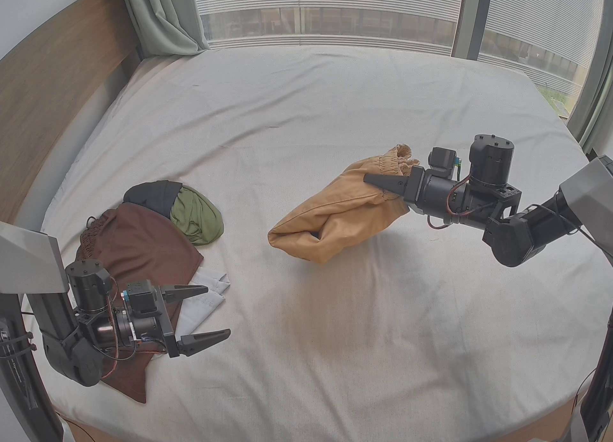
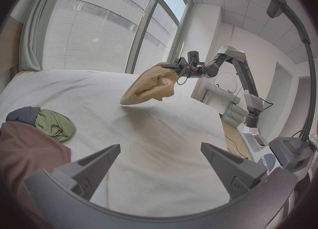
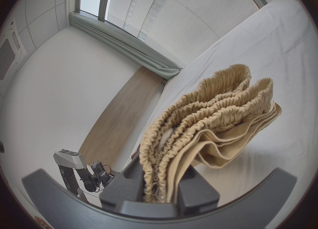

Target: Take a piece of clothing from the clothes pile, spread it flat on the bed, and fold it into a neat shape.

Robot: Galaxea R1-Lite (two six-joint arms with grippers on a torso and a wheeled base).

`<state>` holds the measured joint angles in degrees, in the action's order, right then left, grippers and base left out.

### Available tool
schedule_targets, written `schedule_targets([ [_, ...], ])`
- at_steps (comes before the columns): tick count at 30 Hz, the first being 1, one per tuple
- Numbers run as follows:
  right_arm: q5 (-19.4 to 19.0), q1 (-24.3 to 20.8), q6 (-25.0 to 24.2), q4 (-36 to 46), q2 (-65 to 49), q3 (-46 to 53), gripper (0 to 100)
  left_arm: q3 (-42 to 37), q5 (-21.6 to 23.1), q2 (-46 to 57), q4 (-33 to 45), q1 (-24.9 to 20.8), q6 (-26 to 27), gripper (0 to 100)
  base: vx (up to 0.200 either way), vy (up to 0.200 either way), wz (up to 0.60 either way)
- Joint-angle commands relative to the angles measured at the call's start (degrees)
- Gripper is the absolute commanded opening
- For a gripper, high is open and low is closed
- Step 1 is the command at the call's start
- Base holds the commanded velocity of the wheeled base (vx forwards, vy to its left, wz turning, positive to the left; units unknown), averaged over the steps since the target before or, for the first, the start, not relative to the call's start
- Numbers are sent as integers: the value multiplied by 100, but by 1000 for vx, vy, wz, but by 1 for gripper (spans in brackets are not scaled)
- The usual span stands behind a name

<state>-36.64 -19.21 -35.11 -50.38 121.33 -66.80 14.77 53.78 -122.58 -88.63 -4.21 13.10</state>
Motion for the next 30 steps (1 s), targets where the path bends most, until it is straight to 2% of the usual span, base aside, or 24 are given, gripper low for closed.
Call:
schedule_targets([
  [1,-1,23,4,11,127,-166,0,52,-8,-56,-6,-10,-27,100,0,0,0],
  [8,-1,58,4,-15,312,-175,0,69,-8,-65,3,-1,-27,100,0,0,0],
  [12,-9,49,-5,46,409,-509,0,78,0,-82,3,7,-36,100,0,0,0],
  [24,-1,58,-5,828,435,-1476,0,78,-35,-153,3,-28,-45,100,0,0,0],
  [30,-1,58,-14,951,655,-1801,0,78,-70,-153,3,-28,-54,100,0,0,0],
])
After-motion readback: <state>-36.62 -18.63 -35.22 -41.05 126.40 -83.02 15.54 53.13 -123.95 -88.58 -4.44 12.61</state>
